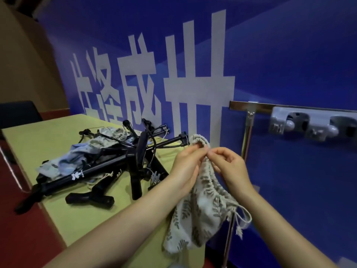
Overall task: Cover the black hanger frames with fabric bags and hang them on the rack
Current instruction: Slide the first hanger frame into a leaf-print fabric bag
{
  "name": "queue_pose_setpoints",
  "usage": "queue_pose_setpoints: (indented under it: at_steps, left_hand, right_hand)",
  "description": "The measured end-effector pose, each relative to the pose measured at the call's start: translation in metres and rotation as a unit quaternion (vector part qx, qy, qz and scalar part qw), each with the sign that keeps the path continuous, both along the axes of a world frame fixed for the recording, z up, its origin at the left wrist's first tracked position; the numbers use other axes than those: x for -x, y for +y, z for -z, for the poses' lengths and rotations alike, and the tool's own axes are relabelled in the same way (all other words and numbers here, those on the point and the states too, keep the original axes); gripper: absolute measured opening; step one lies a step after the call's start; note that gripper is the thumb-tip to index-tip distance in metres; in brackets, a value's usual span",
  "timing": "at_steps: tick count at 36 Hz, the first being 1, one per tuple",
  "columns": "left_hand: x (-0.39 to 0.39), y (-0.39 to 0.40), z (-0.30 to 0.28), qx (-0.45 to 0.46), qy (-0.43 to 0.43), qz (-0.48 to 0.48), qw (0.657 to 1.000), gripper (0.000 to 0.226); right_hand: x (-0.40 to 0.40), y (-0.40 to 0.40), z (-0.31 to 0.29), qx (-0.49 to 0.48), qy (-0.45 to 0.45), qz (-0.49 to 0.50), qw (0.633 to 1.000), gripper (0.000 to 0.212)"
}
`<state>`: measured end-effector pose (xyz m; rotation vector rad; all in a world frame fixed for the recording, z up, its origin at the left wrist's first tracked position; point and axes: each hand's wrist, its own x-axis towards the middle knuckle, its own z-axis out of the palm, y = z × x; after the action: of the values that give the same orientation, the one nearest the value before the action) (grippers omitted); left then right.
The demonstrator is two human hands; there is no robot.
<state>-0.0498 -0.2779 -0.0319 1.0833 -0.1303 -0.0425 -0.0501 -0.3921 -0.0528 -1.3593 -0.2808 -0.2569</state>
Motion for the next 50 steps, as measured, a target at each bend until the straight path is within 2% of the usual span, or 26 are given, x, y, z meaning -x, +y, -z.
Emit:
queue_pose_setpoints:
  at_steps: [5, 8, 12, 19, 24, 28, 30, 33, 36, 39, 43, 45, 47, 50]
  left_hand:
    - [-0.003, 0.000, 0.007, -0.021, 0.004, -0.010, 1.000, 0.022]
    - [-0.005, -0.004, 0.014, -0.009, 0.007, -0.016, 1.000, 0.024]
    - [-0.013, -0.009, 0.023, -0.002, 0.031, -0.031, 0.999, 0.023]
    - [-0.024, -0.018, 0.027, 0.002, 0.051, -0.051, 0.997, 0.029]
    - [-0.031, -0.023, 0.027, 0.002, 0.053, -0.102, 0.993, 0.020]
    - [-0.034, -0.019, 0.029, 0.008, 0.057, -0.119, 0.991, 0.014]
    - [-0.034, -0.017, 0.029, -0.010, 0.055, -0.126, 0.991, 0.014]
    - [-0.030, -0.012, 0.028, -0.052, 0.045, -0.129, 0.989, 0.016]
    - [-0.022, 0.001, 0.027, -0.090, 0.043, -0.132, 0.986, 0.027]
    - [-0.013, 0.020, 0.028, -0.124, 0.060, -0.154, 0.978, 0.036]
    - [0.007, 0.043, 0.030, -0.135, 0.040, -0.131, 0.981, 0.038]
    - [0.021, 0.054, 0.033, -0.148, 0.019, -0.094, 0.984, 0.030]
    - [0.031, 0.067, 0.038, -0.178, 0.015, -0.076, 0.981, 0.031]
    - [0.044, 0.086, 0.047, -0.215, 0.035, -0.044, 0.975, 0.037]
  right_hand:
    - [-0.005, 0.004, 0.001, -0.113, 0.070, -0.052, 0.990, 0.018]
    - [-0.010, 0.005, 0.004, -0.147, 0.097, -0.068, 0.982, 0.025]
    - [-0.017, 0.004, 0.009, -0.180, 0.115, -0.088, 0.973, 0.023]
    - [-0.039, 0.002, 0.013, -0.151, 0.124, -0.048, 0.980, 0.019]
    - [-0.047, 0.003, 0.012, -0.166, 0.117, -0.064, 0.977, 0.016]
    - [-0.049, 0.010, 0.015, -0.196, 0.118, -0.084, 0.970, 0.029]
    - [-0.047, 0.011, 0.016, -0.192, 0.107, -0.089, 0.972, 0.027]
    - [-0.042, 0.008, 0.018, -0.167, 0.097, -0.078, 0.978, 0.021]
    - [-0.035, 0.002, 0.016, -0.077, 0.101, -0.007, 0.992, 0.021]
    - [-0.034, -0.005, 0.016, -0.040, 0.112, 0.053, 0.991, 0.026]
    - [-0.029, -0.006, 0.016, 0.106, 0.041, 0.137, 0.984, 0.030]
    - [-0.025, -0.004, 0.019, 0.121, 0.031, 0.125, 0.984, 0.026]
    - [-0.024, -0.003, 0.024, 0.119, 0.065, 0.076, 0.988, 0.027]
    - [-0.027, 0.003, 0.038, 0.202, 0.103, 0.038, 0.973, 0.029]
